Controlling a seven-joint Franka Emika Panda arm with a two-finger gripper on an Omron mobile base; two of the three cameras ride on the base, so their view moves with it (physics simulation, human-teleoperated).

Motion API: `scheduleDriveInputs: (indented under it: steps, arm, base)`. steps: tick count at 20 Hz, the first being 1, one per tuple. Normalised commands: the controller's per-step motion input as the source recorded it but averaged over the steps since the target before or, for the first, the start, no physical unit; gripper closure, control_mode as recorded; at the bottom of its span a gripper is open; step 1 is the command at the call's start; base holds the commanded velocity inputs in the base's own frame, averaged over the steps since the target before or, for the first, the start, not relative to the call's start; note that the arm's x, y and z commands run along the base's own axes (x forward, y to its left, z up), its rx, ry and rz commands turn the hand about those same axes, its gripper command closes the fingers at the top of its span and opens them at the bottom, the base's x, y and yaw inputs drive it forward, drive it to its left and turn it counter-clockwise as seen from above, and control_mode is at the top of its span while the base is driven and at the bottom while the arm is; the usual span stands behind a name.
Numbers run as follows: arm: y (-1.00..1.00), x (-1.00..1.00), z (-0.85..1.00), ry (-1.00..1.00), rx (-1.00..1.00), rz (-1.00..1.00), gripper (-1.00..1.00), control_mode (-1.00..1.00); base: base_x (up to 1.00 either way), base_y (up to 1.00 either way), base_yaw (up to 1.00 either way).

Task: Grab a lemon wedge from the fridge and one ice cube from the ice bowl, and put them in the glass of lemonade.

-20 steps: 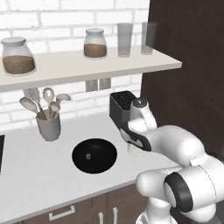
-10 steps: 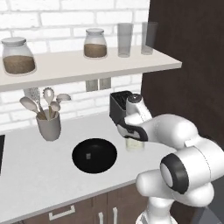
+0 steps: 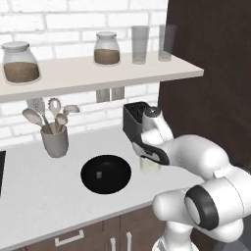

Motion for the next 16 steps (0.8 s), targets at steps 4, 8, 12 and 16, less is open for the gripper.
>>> scheduleDriveInputs:
  steps: [4,8,12,16]
  arm:
    - [0.0,-0.02,0.0,-0.02,0.0,0.0,-1.0,-1.0]
    - [0.0,-0.03,0.3,-0.11,0.0,0.0,-1.0,-1.0]
    - [0.0,-0.39,0.55,-0.27,0.0,0.0,-1.0,-1.0]
    - [0.0,-0.81,0.63,-0.38,0.0,0.0,-1.0,-1.0]
  base:
    - [0.0,0.0,0.0]
    - [0.0,0.0,0.0]
    - [0.0,0.0,0.0]
    - [0.0,0.0,0.0]
